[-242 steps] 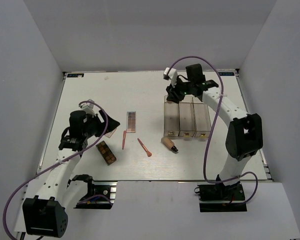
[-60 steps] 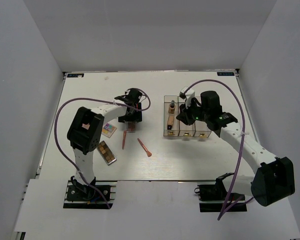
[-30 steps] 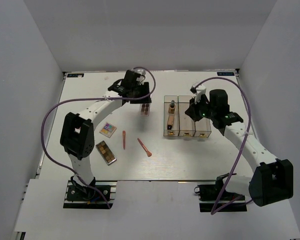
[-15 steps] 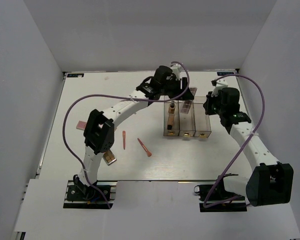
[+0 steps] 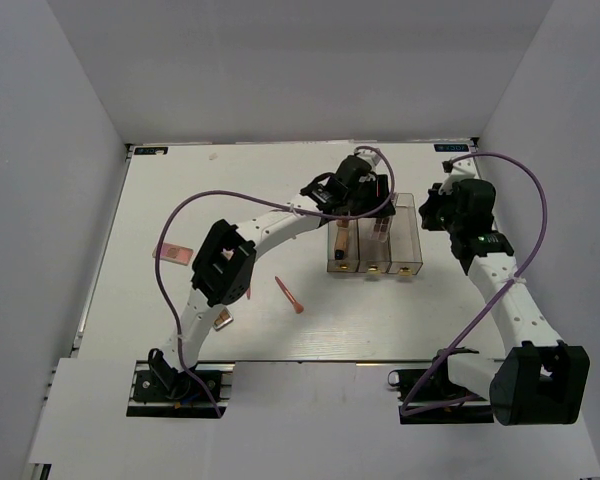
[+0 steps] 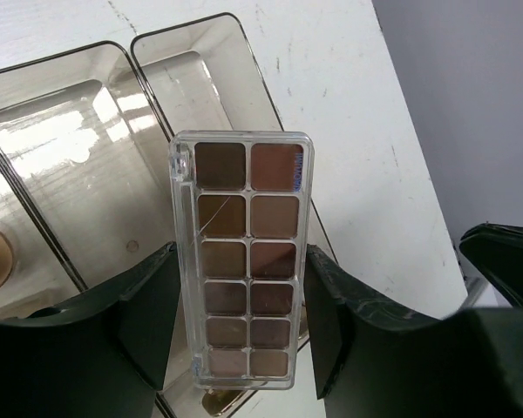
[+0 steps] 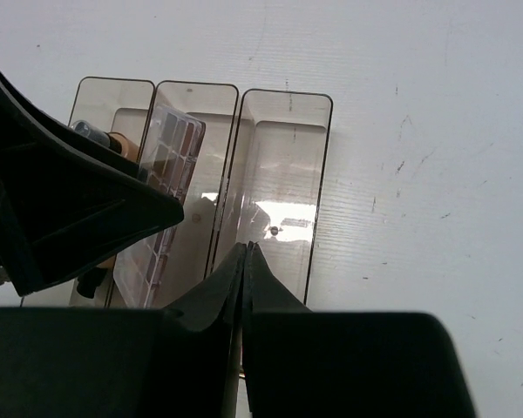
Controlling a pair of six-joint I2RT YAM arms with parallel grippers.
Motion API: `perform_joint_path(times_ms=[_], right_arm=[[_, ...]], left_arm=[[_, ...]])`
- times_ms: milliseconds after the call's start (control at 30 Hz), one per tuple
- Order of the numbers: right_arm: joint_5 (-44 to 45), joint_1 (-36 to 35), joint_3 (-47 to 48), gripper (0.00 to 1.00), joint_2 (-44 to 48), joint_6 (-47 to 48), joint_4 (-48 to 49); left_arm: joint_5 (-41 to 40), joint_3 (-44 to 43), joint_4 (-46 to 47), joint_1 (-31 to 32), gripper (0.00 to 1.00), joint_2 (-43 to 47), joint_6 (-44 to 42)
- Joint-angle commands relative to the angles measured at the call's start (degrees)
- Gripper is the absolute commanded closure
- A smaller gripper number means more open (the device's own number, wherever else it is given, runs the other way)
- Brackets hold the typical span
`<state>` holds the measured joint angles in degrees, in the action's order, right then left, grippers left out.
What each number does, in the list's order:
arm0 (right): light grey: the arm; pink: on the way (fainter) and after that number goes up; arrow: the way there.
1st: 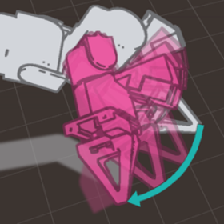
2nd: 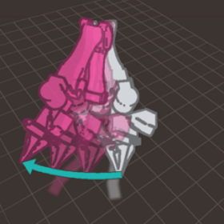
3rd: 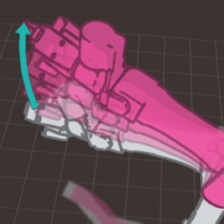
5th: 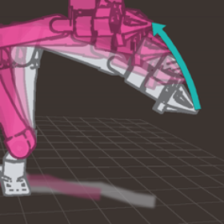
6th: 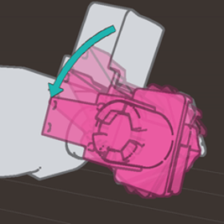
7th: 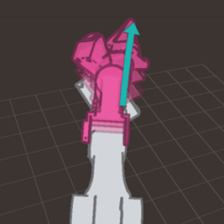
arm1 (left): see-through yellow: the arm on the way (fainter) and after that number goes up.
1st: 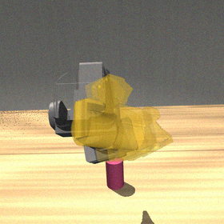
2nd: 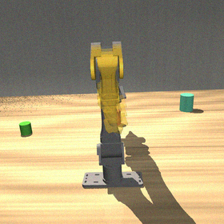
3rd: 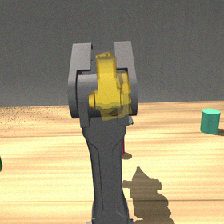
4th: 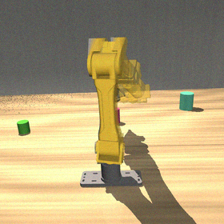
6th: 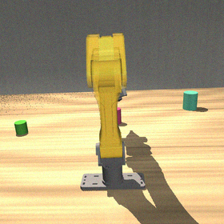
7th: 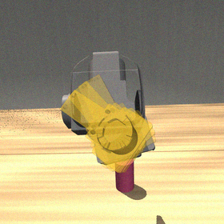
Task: Organize the makeup
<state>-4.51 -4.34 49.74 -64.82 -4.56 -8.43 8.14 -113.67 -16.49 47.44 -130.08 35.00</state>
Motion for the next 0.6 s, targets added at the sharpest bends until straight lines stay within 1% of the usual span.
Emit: perform_joint_path(times_ms=[0,67,133,167,400,567], right_arm=[[-0.8,0.7,-0.3,1.0,1.1,-1.3,2.5],[-1.1,1.0,-0.3,1.0,1.0,-1.4,2.5],[-1.5,1.2,-0.5,1.0,1.2,-1.3,2.5],[-1.7,1.2,-0.6,1.0,1.2,-1.3,2.5],[-2.4,1.5,-1.0,1.0,1.4,-1.7,2.7],[-2.9,1.6,-1.1,1.0,1.3,-1.9,2.8]], left_arm=[[-5.4,-3.0,-1.1,1.0,0.81,0.7,0.1],[-7.3,-3.0,-2.3,1.6,0.8,0.3,0.2],[-7.3,-3.0,-2.9,1.6,0.77,0.1,0.2],[-9.4,-3.1,-2.8,2.2,0.77,-0.1,0.2],[-14.1,-4.0,-6.4,2.7,0.72,-1.2,1.0],[-15.2,-4.4,-7.4,3.3,0.68,-2.0,1.6]])
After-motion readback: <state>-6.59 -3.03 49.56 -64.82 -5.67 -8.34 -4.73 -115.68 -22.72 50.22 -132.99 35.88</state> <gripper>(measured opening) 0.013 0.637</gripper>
